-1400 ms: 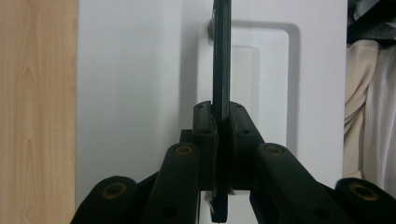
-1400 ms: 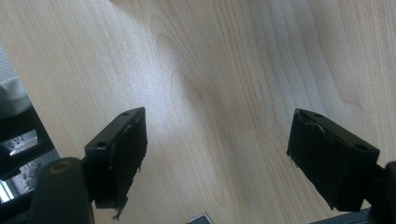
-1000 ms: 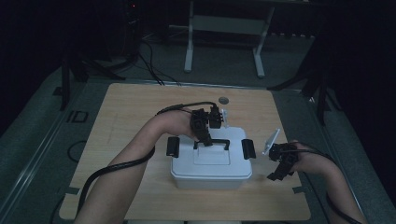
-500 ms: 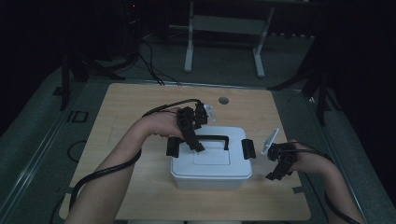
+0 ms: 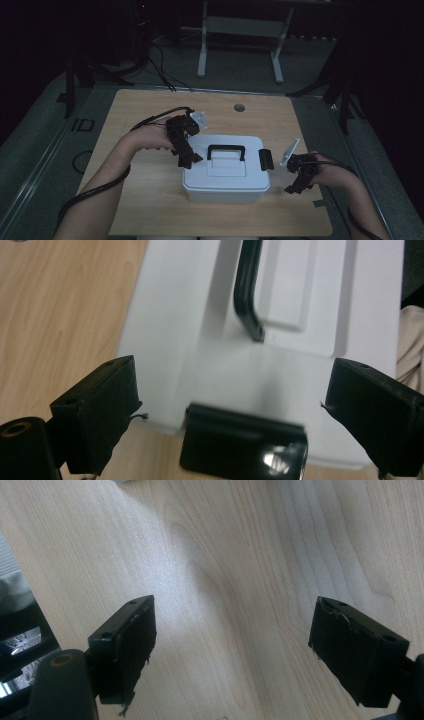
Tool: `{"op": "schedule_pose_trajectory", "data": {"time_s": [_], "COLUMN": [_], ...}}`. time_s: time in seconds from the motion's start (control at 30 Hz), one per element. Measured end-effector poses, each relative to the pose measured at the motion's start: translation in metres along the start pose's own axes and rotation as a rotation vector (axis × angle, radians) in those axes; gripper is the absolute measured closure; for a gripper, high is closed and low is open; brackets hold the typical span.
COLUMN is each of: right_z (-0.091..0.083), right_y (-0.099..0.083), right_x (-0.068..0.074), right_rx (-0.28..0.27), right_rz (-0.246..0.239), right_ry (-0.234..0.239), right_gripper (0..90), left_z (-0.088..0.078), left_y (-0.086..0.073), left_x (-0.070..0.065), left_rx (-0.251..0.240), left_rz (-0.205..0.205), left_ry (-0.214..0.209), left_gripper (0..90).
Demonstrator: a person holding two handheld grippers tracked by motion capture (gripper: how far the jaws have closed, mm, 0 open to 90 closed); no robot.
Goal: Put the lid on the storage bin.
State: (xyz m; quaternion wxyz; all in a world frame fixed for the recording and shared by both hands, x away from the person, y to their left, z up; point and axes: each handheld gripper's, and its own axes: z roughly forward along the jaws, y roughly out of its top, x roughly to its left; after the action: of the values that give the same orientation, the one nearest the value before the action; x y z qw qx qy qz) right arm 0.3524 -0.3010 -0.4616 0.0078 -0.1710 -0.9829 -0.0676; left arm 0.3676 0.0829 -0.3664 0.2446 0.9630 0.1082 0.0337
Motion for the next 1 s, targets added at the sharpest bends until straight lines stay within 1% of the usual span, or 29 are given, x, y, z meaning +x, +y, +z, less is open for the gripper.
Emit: {"op": "schedule_pose_trajectory", "data": {"time_s": [0.13,0.2,0.3,0.4,0.43,0.5,0.63,0.8,0.83,0.93,1.0], "right_z": [0.000,0.001,0.002,0.003,0.003,0.004,0.006,0.008,0.009,0.011,0.012], "right_y": [0.000,-0.001,-0.003,-0.005,-0.005,-0.007,-0.010,-0.013,-0.014,-0.017,-0.018], "right_x": [0.000,0.000,0.000,0.000,0.000,0.000,-0.001,-0.001,-0.001,-0.002,-0.002], "right_rx": [-0.007,-0.013,-0.020,-0.027,-0.028,-0.036,-0.048,-0.077,-0.084,-0.102,-0.117], "right_rz": [0.003,0.007,0.010,0.011,0.014,0.018,0.027,0.046,0.046,0.065,0.072], "right_ry": [0.001,0.000,0.001,0.002,0.002,0.002,0.000,-0.007,-0.011,-0.023,-0.030], "right_gripper": [18.4,18.4,18.4,18.4,18.4,18.3,18.3,18.4,18.4,18.4,18.4], "left_z": [-0.005,-0.008,-0.011,-0.013,-0.014,-0.014,-0.015,-0.018,-0.018,-0.017,-0.016], "left_y": [-0.011,-0.017,-0.029,-0.043,-0.048,-0.058,-0.076,-0.101,-0.106,-0.120,-0.130], "left_x": [-0.002,-0.002,-0.003,-0.002,-0.002,-0.001,-0.001,-0.001,0.000,0.000,0.000], "left_rx": [-0.024,-0.023,-0.040,-0.058,-0.063,-0.063,-0.073,-0.115,-0.120,-0.139,-0.152], "left_rz": [-0.008,-0.009,-0.019,-0.040,-0.054,-0.069,-0.089,-0.129,-0.142,-0.165,-0.179], "left_ry": [0.010,0.018,0.024,0.029,0.028,0.041,0.043,0.057,0.054,0.070,0.070], "left_gripper": [7.1,7.1,7.1,7.1,7.1,7.1,7.1,7.1,7.1,7.1,7.1]}}
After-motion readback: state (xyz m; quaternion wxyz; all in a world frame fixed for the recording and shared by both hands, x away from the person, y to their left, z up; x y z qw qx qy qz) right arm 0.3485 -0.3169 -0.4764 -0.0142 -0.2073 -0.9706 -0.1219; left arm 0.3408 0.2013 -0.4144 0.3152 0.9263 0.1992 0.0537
